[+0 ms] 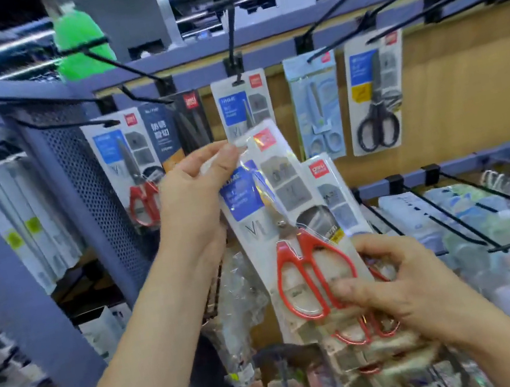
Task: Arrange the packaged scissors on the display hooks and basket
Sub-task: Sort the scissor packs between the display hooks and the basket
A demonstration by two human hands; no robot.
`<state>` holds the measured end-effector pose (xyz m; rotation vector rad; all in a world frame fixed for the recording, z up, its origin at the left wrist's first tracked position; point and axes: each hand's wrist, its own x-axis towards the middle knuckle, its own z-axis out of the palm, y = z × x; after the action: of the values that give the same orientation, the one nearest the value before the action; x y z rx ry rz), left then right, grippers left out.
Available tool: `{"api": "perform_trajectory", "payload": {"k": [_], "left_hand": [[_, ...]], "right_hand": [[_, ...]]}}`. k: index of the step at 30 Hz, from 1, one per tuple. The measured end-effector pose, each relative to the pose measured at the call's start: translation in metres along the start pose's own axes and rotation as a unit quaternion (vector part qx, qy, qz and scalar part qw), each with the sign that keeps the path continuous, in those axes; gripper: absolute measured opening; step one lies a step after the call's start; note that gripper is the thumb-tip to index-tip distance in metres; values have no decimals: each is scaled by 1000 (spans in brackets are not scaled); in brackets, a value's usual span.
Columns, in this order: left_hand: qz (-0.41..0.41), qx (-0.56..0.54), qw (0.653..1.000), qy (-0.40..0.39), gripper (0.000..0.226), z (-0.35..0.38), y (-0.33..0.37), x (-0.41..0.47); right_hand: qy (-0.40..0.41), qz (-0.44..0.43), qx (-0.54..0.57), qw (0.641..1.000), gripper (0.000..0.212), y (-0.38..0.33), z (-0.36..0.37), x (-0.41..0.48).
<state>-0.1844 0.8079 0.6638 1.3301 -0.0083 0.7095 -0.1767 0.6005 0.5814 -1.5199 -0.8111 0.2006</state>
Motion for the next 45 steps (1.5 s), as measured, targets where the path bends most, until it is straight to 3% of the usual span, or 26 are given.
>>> {"api": "perform_trajectory", "payload": {"k": [4,7,10,12,16,22,25,27,31,36,45], "left_hand": [[-29,-42,998,-36,28,11,20,16],[73,3,997,-19,10,22,34,21],[188,65,980,9,10,31,47,30],[219,91,971,23,12,36,51,37],[157,129,979,-6,14,41,54,47],[42,129,991,-15,19,33,43,58],[60,169,982,-68,64,13,15,32],[85,204,973,-64,63,1,-3,17],[114,297,947,46,48,-1,-23,41],[98,375,920,50,52,5,-44,86],[118,454,882,41,61,-1,-72,97]], "right_hand": [[24,-12,-42,999,21,-3,0,19],[47,-30,-35,998,24,-4,5,31],[57,-52,-15,997,26,-11,11,41],[61,-58,7,996,26,-16,13,45],[75,-46,53,995,22,-18,14,47],[78,2,58,995,40,-14,14,57],[105,5,55,993,43,-12,10,70],[113,-1,41,993,35,-10,7,79],[209,10,-9,978,14,7,-8,83],[265,26,-38,963,24,17,-35,66],[208,28,108,972,91,21,-43,48]]}}
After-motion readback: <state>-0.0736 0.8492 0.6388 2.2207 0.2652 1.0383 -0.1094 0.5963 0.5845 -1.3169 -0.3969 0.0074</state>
